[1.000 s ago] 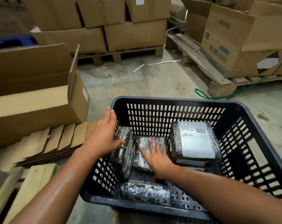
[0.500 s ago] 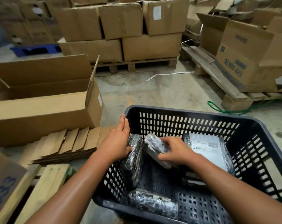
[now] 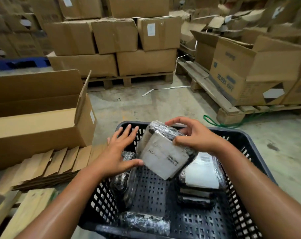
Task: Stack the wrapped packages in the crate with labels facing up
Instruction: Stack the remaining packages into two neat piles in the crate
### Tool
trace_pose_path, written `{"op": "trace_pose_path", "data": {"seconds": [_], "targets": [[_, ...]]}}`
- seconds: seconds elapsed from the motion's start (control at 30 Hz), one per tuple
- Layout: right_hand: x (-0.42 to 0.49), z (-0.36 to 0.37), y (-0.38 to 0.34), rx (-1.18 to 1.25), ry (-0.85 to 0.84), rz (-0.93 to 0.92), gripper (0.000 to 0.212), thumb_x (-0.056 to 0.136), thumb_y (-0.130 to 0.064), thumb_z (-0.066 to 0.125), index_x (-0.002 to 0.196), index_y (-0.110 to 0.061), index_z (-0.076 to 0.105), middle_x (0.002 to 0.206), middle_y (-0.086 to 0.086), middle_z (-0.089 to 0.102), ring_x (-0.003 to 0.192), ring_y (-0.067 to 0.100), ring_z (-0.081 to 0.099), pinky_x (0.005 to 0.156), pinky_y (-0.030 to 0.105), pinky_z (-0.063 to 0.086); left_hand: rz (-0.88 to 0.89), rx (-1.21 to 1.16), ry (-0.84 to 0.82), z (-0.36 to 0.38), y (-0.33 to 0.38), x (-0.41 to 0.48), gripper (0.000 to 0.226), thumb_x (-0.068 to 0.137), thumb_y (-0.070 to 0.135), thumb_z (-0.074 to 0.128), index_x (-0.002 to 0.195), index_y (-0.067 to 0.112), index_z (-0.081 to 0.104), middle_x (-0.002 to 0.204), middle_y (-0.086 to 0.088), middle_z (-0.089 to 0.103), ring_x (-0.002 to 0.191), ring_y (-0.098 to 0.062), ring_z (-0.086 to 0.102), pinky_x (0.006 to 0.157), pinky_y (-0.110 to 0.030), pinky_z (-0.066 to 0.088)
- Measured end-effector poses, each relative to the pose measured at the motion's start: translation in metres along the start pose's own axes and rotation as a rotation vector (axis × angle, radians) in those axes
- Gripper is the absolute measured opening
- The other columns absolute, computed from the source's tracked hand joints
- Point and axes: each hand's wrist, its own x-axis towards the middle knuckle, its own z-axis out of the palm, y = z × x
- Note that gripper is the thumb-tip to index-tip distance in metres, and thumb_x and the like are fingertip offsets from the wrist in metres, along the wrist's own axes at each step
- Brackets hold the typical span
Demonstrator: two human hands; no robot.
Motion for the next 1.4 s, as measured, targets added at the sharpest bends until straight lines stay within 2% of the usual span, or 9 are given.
{"op": "trace_pose_path", "data": {"seconds": [0.23, 0.33, 0.5, 0.63, 0.7, 0.77, 0.9, 1.03, 1.4], "targets": [[-0.016, -0.030, -0.019, 0.201, -0.079, -0.057, 0.050, 0.080, -0.013, 0.072, 0.128, -0.029, 0.073, 0.078, 0.008, 0.077, 0.069, 0.017, 0.070, 0.063, 0.027, 0.057, 0.271, -0.291, 0.096, -0.009, 0.057, 0.021, 0.101, 0.082, 0.057, 0.075, 0.156, 0.050, 0.007, 0.151, 0.031, 0.039, 0.137, 0.002, 0.042, 0.108, -0.029, 0.044], [-0.019, -0.036, -0.020, 0.317, 0.025, -0.085, 0.051, 0.077, -0.011, 0.084, 0.125, -0.024, 0.074, 0.110, 0.028, 0.076, 0.095, 0.033, 0.073, 0.086, 0.043, 0.060, 0.268, -0.383, 0.141, -0.003, 0.059, 0.026, 0.094, 0.084, 0.052, 0.075, 0.155, 0.051, 0.014, 0.150, 0.027, 0.042, 0.137, -0.002, 0.043, 0.110, -0.034, 0.040], [-0.022, -0.026, -0.025, 0.201, 0.264, -0.162, 0.068, 0.072, -0.032, 0.092, 0.134, -0.037, 0.066, 0.142, -0.008, 0.064, 0.111, 0.014, 0.074, 0.083, 0.028, 0.063, 0.110, -0.690, 0.129, 0.009, 0.045, 0.029, 0.091, 0.088, 0.027, 0.077, 0.148, 0.065, 0.019, 0.142, 0.039, 0.045, 0.121, -0.002, 0.059, 0.089, -0.025, 0.057], [-0.024, 0.008, -0.001, -0.276, 0.151, -0.083, 0.124, 0.054, -0.049, 0.099, 0.157, -0.053, 0.030, 0.173, -0.007, 0.011, 0.157, 0.019, 0.020, 0.123, 0.048, 0.034, -0.004, -0.798, 0.161, 0.014, 0.029, 0.030, 0.088, 0.085, 0.024, 0.076, 0.149, 0.058, 0.027, 0.131, 0.047, 0.049, 0.115, 0.009, 0.058, 0.082, -0.016, 0.055], [-0.021, 0.029, 0.019, -0.464, 0.027, -0.037, 0.150, 0.050, -0.052, 0.101, 0.164, -0.046, 0.004, 0.170, -0.010, -0.030, 0.154, 0.008, -0.013, 0.123, 0.034, 0.008, -0.047, -0.752, 0.143, 0.017, 0.021, 0.029, 0.087, 0.081, 0.031, 0.075, 0.150, 0.051, 0.028, 0.126, 0.055, 0.045, 0.113, 0.020, 0.053, 0.079, -0.008, 0.052], [-0.017, 0.046, 0.039, -0.583, -0.027, -0.001, 0.158, 0.054, -0.048, 0.101, 0.162, -0.043, -0.014, 0.162, -0.005, -0.047, 0.148, 0.006, -0.016, 0.116, 0.023, 0.010, -0.087, -0.714, 0.103, 0.021, 0.015, 0.027, 0.085, 0.080, 0.035, 0.077, 0.147, 0.057, 0.029, 0.141, 0.047, 0.040, 0.126, 0.015, 0.045, 0.081, -0.007, 0.050], [-0.013, 0.057, 0.067, -0.571, 0.037, 0.012, 0.144, 0.064, -0.033, 0.098, 0.166, -0.029, -0.004, 0.168, 0.013, -0.033, 0.160, 0.023, -0.007, 0.115, 0.017, 0.009, -0.154, -0.377, -0.127, 0.037, 0.003, 0.023, 0.131, 0.062, 0.056, 0.090, 0.149, 0.062, -0.007, 0.163, 0.000, 0.017, 0.148, -0.019, 0.024, 0.118, -0.039, 0.031], [-0.011, 0.057, 0.081, -0.560, -0.017, 0.054, 0.141, 0.064, -0.037, 0.095, 0.167, -0.026, -0.001, 0.171, 0.013, -0.025, 0.161, 0.028, -0.003, 0.117, 0.023, 0.012, -0.250, -0.046, -0.365, 0.054, 0.003, 0.017, 0.169, 0.034, 0.068, 0.093, 0.131, 0.058, -0.045, 0.162, -0.012, -0.022, 0.152, -0.034, 0.002, 0.122, -0.051, 0.018], [0.008, 0.069, 0.080, -0.723, -0.158, 0.270, 0.152, 0.066, -0.037, 0.095, 0.163, -0.015, -0.019, 0.168, 0.027, -0.023, 0.159, 0.043, 0.008, 0.123, 0.038, 0.025, -0.203, 0.181, -0.330, 0.077, 0.004, 0.029, 0.149, 0.066, 0.031, 0.087, 0.149, 0.022, -0.036, 0.156, -0.020, -0.040, 0.115, -0.030, 0.060, 0.073, -0.020, 0.045]]}}
